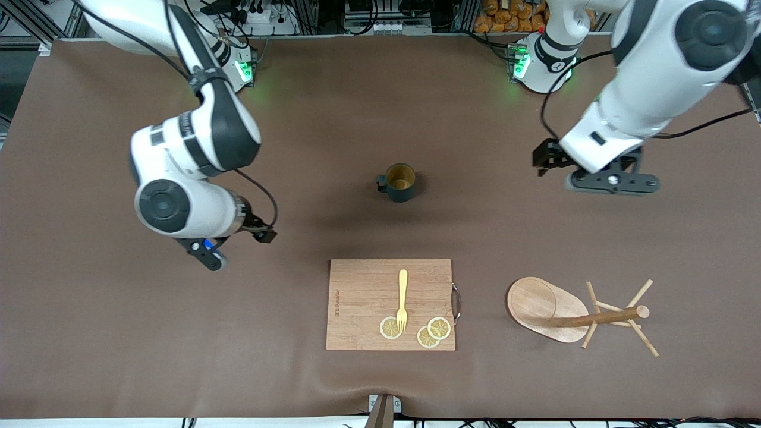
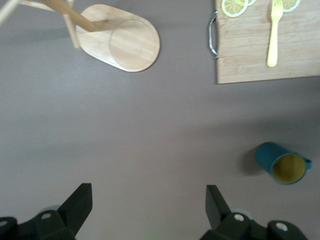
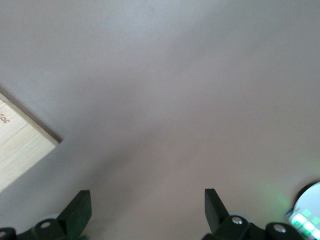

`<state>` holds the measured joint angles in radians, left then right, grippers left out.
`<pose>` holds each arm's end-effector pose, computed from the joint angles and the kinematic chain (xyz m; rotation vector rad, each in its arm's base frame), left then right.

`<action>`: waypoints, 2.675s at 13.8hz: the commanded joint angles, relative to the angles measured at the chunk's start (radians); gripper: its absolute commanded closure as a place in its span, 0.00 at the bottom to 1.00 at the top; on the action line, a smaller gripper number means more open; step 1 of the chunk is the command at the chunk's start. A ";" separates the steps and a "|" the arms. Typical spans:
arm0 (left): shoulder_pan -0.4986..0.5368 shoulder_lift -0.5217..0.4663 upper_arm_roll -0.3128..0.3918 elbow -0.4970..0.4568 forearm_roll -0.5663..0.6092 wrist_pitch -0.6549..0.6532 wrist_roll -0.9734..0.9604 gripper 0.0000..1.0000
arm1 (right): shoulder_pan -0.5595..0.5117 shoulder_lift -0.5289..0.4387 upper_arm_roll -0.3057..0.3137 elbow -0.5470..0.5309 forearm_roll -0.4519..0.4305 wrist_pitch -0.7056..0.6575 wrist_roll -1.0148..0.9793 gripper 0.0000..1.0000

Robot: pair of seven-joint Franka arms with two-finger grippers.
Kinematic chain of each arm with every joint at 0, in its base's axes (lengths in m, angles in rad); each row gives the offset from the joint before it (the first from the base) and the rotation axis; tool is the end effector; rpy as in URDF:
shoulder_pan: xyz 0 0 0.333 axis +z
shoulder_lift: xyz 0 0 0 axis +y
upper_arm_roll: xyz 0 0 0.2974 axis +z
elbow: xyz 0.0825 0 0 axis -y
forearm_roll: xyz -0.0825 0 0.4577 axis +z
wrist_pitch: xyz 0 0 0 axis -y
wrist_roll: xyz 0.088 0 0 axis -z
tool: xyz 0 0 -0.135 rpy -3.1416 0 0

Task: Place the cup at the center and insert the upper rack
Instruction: 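Set the mug down, release it while the left gripper approaches, then lower the left gripper beside the mug and align with its handle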

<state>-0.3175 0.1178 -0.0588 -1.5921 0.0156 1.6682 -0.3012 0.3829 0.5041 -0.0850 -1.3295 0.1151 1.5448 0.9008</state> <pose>0.6187 -0.2408 0.4985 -3.1169 0.1196 0.0566 0.6860 0.2363 0.3612 2.8707 -0.9068 -0.4212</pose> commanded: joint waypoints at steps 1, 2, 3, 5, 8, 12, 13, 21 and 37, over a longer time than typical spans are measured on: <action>-0.083 0.040 0.000 0.017 0.017 0.028 -0.109 0.00 | -0.096 -0.079 0.016 -0.039 -0.020 -0.026 -0.220 0.00; -0.127 0.063 0.002 0.017 0.020 0.033 -0.165 0.00 | -0.143 -0.090 0.016 -0.039 -0.020 -0.032 -0.311 0.00; -0.178 0.095 0.004 0.030 0.021 0.038 -0.232 0.00 | -0.182 -0.096 0.016 -0.039 -0.020 -0.035 -0.407 0.00; -0.265 0.169 0.004 0.096 0.036 0.044 -0.368 0.00 | -0.249 -0.102 0.016 -0.040 -0.020 -0.038 -0.541 0.00; -0.369 0.261 0.008 0.176 0.038 0.076 -0.542 0.00 | -0.327 -0.159 0.016 -0.108 -0.020 -0.019 -0.711 0.00; -0.501 0.332 0.008 0.182 0.110 0.217 -0.777 0.00 | -0.392 -0.271 0.016 -0.198 -0.021 -0.009 -0.825 0.00; -0.524 0.350 0.008 0.182 0.112 0.264 -0.830 0.00 | -0.395 -0.320 0.016 -0.259 -0.022 0.032 -0.827 0.00; -0.635 0.482 0.011 0.201 0.199 0.341 -1.321 0.00 | -0.378 -0.464 0.024 -0.439 -0.127 0.204 -0.826 0.00; -0.870 0.625 0.007 0.034 0.892 0.323 -1.782 0.00 | -0.400 -0.354 0.021 -0.116 -0.132 0.041 -0.841 0.00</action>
<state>-1.1775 0.7459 -0.0595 -1.5623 0.8640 2.0014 -2.0408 -0.0068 0.1367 -0.0658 -1.4868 -0.0085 1.6022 0.0749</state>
